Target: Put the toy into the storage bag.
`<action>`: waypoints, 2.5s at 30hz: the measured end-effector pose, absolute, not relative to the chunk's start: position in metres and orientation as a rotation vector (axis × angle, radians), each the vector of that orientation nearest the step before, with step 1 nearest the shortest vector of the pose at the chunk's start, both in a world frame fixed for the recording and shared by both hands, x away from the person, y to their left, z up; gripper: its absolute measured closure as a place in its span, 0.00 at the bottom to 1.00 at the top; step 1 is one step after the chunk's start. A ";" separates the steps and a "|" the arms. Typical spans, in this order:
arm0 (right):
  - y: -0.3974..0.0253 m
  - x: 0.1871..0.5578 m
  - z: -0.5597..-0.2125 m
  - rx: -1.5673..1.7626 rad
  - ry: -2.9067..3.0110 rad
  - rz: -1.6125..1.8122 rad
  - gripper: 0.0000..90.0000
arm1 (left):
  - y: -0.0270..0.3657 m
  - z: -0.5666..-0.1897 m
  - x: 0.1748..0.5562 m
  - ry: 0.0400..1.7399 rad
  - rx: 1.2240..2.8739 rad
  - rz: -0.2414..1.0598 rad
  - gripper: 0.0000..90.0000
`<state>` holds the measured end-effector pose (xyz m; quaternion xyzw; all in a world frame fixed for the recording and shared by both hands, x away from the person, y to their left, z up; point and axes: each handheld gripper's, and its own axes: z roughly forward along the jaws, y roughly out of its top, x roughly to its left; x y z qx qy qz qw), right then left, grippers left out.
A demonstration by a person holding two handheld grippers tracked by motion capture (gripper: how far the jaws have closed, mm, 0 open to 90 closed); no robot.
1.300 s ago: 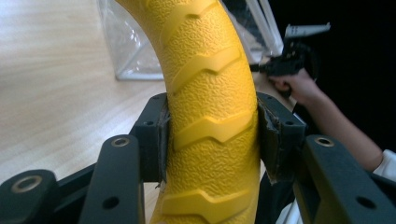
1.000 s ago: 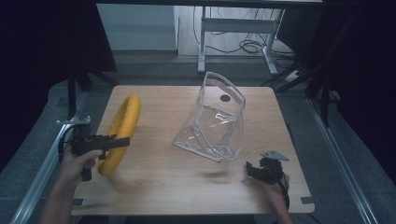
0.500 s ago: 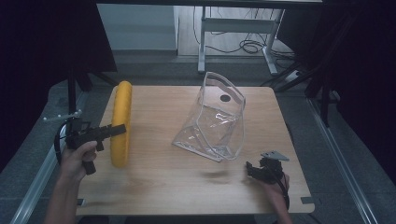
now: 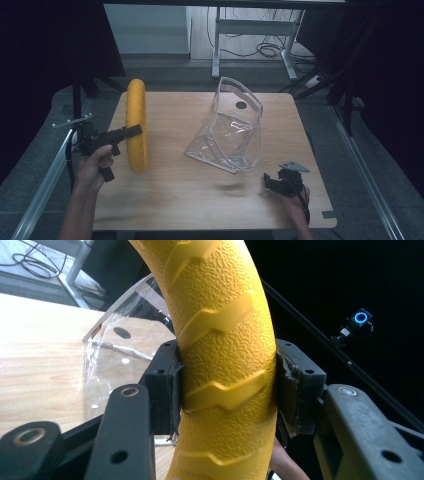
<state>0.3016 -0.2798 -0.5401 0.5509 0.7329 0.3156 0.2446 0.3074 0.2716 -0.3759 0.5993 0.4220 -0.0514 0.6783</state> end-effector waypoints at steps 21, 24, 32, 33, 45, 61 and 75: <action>-0.280 0.302 -0.540 1.520 1.993 0.859 0.24 | 0.235 -0.357 0.311 0.910 1.248 -0.052 0.57; -0.280 0.302 -0.540 1.520 1.991 0.858 0.24 | 0.227 -0.353 0.311 0.901 1.239 -0.029 0.57; -0.280 0.303 -0.540 1.517 1.990 0.855 0.24 | 0.210 -0.349 0.310 0.886 1.211 -0.003 0.57; -0.280 0.303 -0.540 1.519 1.989 0.855 0.24 | 0.207 -0.348 0.312 0.883 1.211 0.000 0.57; -0.280 0.303 -0.540 1.522 1.986 0.855 0.24 | 0.186 -0.342 0.317 0.877 1.190 0.041 0.57; -0.280 0.304 -0.540 1.525 1.981 0.854 0.24 | 0.168 -0.329 0.318 0.838 1.144 0.062 0.57; -0.280 0.304 -0.540 1.530 1.981 0.854 0.24 | 0.145 -0.312 0.320 0.798 1.144 0.069 0.57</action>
